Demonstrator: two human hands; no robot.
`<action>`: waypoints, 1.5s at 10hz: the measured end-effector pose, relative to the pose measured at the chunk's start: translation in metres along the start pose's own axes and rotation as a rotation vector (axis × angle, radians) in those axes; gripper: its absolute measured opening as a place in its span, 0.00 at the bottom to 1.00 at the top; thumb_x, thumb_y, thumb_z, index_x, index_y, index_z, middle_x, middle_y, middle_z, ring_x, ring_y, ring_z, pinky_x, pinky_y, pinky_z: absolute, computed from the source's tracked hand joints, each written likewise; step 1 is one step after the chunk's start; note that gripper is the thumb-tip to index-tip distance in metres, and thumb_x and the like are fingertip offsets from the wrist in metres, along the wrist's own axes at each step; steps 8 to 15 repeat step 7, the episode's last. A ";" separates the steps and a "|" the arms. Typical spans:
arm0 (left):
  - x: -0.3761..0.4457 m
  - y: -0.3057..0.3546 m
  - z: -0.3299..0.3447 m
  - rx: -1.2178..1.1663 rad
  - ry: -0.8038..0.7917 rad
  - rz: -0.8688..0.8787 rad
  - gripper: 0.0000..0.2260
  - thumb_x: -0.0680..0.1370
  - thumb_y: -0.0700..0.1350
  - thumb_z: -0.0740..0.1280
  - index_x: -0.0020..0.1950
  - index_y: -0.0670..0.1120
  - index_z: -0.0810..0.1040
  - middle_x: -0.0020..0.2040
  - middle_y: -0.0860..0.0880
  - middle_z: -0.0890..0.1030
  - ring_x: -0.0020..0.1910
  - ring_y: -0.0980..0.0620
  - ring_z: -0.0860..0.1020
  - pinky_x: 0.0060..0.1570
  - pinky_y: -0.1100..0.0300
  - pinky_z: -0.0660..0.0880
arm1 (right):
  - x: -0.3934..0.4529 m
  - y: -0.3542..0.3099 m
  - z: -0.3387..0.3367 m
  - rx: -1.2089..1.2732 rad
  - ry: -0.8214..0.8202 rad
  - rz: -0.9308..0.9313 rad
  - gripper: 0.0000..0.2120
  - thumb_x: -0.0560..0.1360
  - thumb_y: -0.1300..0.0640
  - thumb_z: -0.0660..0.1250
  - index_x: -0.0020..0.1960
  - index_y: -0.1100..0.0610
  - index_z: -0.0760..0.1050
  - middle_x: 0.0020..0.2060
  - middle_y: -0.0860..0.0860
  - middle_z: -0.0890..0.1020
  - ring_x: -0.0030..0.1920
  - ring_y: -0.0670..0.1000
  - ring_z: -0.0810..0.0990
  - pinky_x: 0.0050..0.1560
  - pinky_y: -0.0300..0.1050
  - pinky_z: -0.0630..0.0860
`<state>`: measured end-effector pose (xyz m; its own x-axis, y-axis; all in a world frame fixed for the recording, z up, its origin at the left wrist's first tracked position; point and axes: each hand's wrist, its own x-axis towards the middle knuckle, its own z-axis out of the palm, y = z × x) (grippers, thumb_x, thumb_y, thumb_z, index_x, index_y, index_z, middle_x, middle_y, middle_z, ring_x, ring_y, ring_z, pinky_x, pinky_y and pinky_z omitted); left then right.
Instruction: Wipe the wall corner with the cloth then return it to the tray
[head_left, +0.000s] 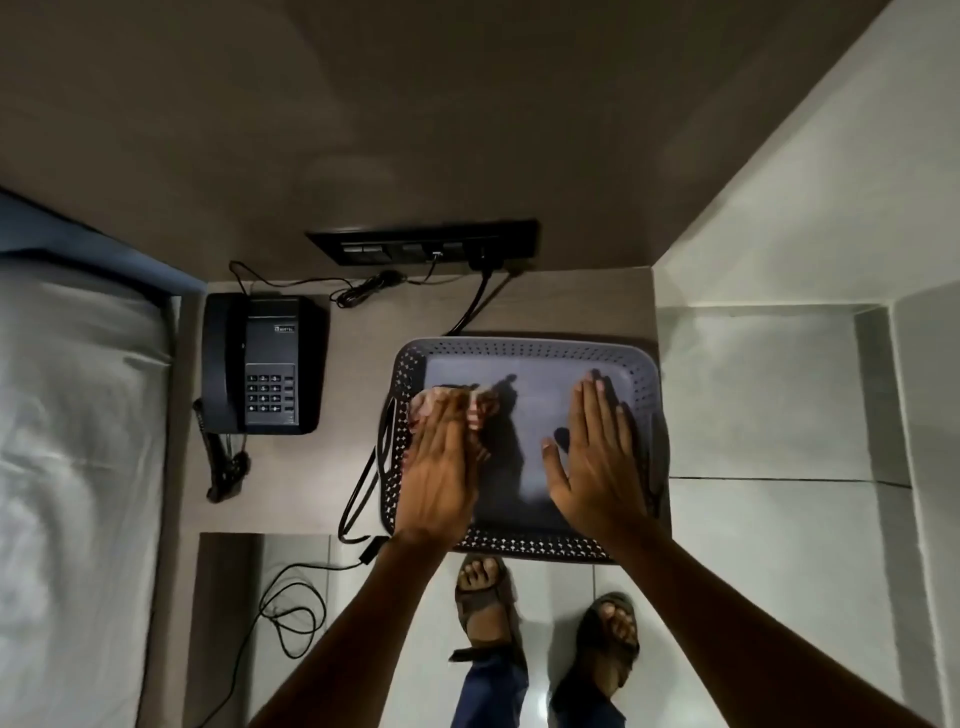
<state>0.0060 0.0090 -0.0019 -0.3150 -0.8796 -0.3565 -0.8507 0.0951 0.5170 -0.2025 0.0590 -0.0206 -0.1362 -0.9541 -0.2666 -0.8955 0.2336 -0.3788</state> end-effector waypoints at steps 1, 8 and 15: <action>0.013 -0.015 0.025 0.150 -0.150 0.167 0.34 0.85 0.60 0.42 0.88 0.46 0.41 0.89 0.44 0.41 0.88 0.45 0.33 0.87 0.43 0.33 | 0.008 0.011 0.018 -0.060 0.001 0.022 0.40 0.87 0.44 0.58 0.89 0.67 0.55 0.90 0.66 0.56 0.90 0.66 0.57 0.90 0.68 0.56; -0.018 0.018 -0.016 0.085 0.123 0.127 0.34 0.88 0.61 0.47 0.89 0.43 0.49 0.90 0.43 0.48 0.90 0.43 0.46 0.88 0.39 0.47 | -0.026 -0.010 -0.034 0.138 0.039 0.001 0.40 0.87 0.38 0.51 0.90 0.62 0.56 0.91 0.60 0.56 0.91 0.61 0.54 0.91 0.66 0.52; -0.018 0.018 -0.016 0.085 0.123 0.127 0.34 0.88 0.61 0.47 0.89 0.43 0.49 0.90 0.43 0.48 0.90 0.43 0.46 0.88 0.39 0.47 | -0.026 -0.010 -0.034 0.138 0.039 0.001 0.40 0.87 0.38 0.51 0.90 0.62 0.56 0.91 0.60 0.56 0.91 0.61 0.54 0.91 0.66 0.52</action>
